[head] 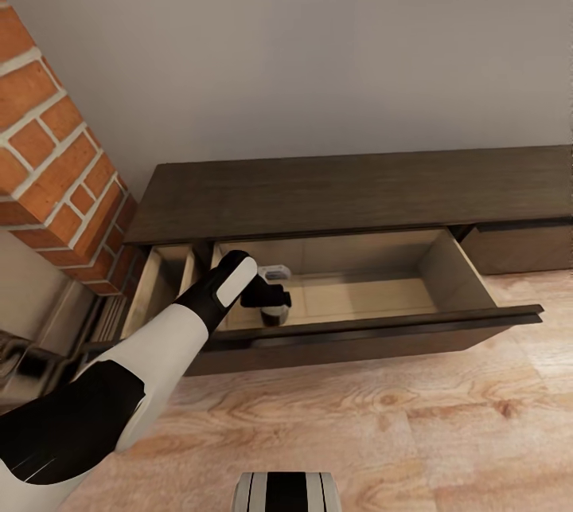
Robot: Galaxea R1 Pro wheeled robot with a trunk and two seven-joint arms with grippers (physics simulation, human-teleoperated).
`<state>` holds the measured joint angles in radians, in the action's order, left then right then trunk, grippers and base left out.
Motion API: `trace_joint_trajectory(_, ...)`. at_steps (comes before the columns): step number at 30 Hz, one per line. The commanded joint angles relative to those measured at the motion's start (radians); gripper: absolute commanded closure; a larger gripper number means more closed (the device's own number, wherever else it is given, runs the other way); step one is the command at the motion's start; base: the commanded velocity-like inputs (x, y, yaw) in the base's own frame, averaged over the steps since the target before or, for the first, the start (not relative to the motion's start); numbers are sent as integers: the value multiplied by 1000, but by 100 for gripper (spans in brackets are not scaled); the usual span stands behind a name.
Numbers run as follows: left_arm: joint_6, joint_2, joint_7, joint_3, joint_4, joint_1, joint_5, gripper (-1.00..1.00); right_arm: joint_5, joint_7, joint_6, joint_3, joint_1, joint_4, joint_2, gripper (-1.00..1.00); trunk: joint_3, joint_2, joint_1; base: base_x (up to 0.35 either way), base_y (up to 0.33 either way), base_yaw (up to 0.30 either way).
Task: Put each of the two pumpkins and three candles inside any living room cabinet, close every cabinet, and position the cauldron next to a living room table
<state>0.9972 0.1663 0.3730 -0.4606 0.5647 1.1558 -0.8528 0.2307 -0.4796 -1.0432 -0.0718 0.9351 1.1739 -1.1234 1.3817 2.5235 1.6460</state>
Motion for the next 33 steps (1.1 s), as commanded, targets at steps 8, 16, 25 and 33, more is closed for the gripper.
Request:
trace_joint_trajectory(8,14,-2,-24,-3,1,1,-31,-100,1,-2,-4,-5,2,0,-1,-100,-30,-2,-4,0,0,0)
trace_joint_trajectory(16,14,-2,-26,-3,2,1,-33,-100,-35,-2,-4,-6,2,0,1,-100,-61,-3,-7,0,0,0)
trace_joint_trajectory(25,14,-12,-72,20,6,1,-55,-100,-111,-7,-4,-9,2,-1,7,-100,-96,-6,-11,0,0,0)
trace_joint_trajectory(33,15,-13,-81,22,38,2,-58,-100,-113,-3,-4,-10,1,-3,7,-100,-127,-7,-15,0,0,0)
